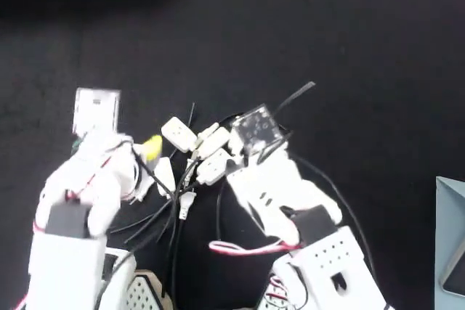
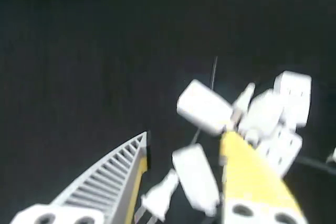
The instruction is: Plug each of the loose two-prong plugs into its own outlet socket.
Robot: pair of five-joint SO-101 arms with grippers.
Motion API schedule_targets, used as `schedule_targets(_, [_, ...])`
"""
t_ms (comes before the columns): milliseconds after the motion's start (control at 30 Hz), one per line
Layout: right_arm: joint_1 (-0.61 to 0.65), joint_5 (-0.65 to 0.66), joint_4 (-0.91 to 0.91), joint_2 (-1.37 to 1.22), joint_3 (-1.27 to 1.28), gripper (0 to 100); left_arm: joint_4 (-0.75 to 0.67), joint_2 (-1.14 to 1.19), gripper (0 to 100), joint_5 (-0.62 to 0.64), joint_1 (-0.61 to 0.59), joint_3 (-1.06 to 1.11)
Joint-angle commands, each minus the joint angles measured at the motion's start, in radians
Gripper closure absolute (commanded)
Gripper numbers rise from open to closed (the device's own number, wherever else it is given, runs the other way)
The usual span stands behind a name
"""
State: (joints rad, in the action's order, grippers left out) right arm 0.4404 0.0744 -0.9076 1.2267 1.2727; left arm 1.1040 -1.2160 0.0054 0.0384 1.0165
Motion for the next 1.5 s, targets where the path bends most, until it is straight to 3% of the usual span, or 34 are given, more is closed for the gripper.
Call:
schedule_targets(0, [-0.049, -0.061, 0.054, -0.07, -0.085, 98.6, 0.081, 0.241, 72, 0.055, -0.004, -0.157])
schedule_targets(300, [-0.064, -0.078, 0.071, -0.124, -0.081, 98.5, 0.075, 0.506, 72, 0.13, 0.039, -0.168])
schedule_targets(667, [-0.064, -0.12, 0.064, -0.125, -0.077, 98.5, -0.137, 0.657, 72, 0.186, 0.101, -0.082])
schedule_targets(767, [-0.064, -0.12, 0.064, -0.124, -0.073, 98.5, -0.132, 0.707, 72, 0.183, 0.104, -0.082])
schedule_targets(1033, [-0.066, -0.12, 0.064, -0.124, -0.067, 98.5, -0.133, 0.753, 87, 0.176, 0.101, -0.077])
schedule_targets(1367, [-0.066, -0.12, 0.064, -0.124, -0.067, 98.6, -0.132, 0.747, 87, 0.173, 0.101, -0.079])
schedule_targets(1467, [-0.066, -0.12, 0.064, -0.124, -0.064, 98.6, -0.075, 0.74, 92, 0.081, 0.099, -0.143])
